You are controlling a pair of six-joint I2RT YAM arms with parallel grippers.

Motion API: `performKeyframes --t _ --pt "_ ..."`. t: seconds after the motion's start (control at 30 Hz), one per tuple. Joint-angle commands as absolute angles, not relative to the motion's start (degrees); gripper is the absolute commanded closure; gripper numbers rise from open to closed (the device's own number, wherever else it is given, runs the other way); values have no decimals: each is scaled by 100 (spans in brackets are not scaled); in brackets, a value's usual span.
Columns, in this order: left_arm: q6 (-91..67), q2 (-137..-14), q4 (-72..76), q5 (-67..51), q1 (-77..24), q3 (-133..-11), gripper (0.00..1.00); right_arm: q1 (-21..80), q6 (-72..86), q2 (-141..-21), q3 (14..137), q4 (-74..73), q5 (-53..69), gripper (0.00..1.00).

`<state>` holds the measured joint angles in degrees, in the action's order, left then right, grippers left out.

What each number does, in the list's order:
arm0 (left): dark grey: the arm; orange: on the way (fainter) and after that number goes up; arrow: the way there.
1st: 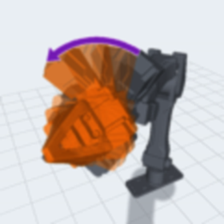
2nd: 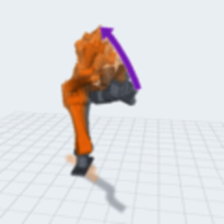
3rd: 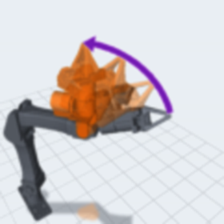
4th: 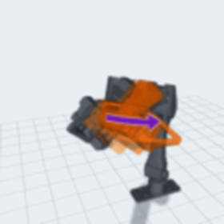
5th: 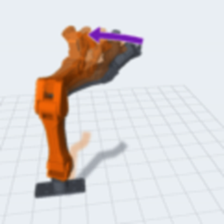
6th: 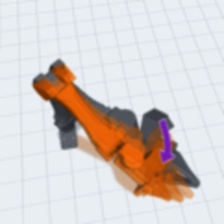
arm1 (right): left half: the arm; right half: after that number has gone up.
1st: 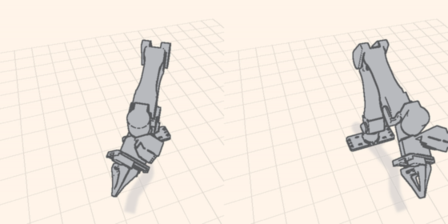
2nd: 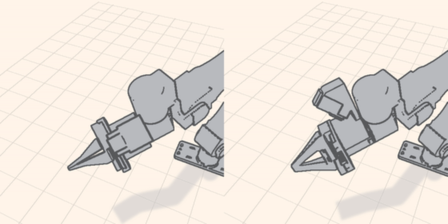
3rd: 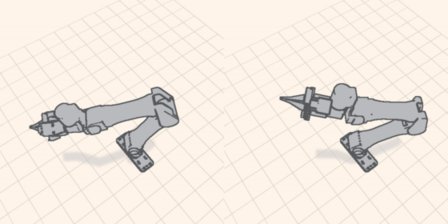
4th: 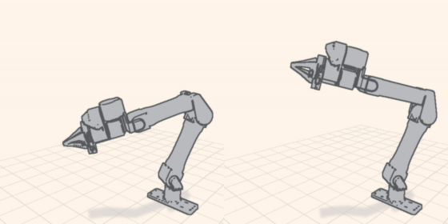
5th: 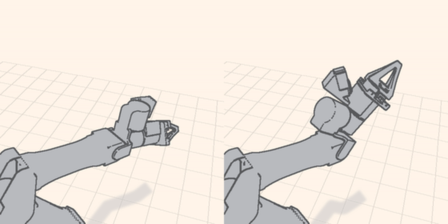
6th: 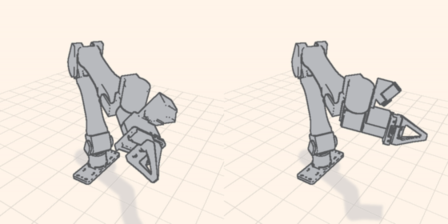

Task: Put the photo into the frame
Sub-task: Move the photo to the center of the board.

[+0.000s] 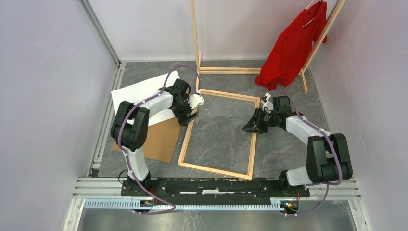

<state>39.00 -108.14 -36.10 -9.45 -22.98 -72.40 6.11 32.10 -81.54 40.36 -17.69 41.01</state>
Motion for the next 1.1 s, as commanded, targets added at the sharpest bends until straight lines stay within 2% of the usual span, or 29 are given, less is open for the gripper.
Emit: performKeyframes --t 0.0,0.07,0.13,0.47,0.8,1.07 --pt "4043 -10556 -3621 -1075 -2290 -7209 0 615 3211 -8146 4003 -1518 4228 71" --pt "4049 -10563 -3621 -1064 -2294 -7207 0 620 3305 -7959 3898 -1186 4221 82" --pt "4049 -10572 -3623 -1063 -2294 -7207 0 622 3476 -7691 3703 -714 4225 88" --pt "4050 -10663 -3609 -1020 -2294 -7213 0 617 3784 -7283 3199 253 4346 100" --pt "4067 -10686 -3606 -998 -2291 -7207 0 617 3994 -6910 2712 994 4475 100" --pt "4065 -10659 -3604 -1002 -2288 -7171 0 617 4338 -7125 2600 1310 4484 100"
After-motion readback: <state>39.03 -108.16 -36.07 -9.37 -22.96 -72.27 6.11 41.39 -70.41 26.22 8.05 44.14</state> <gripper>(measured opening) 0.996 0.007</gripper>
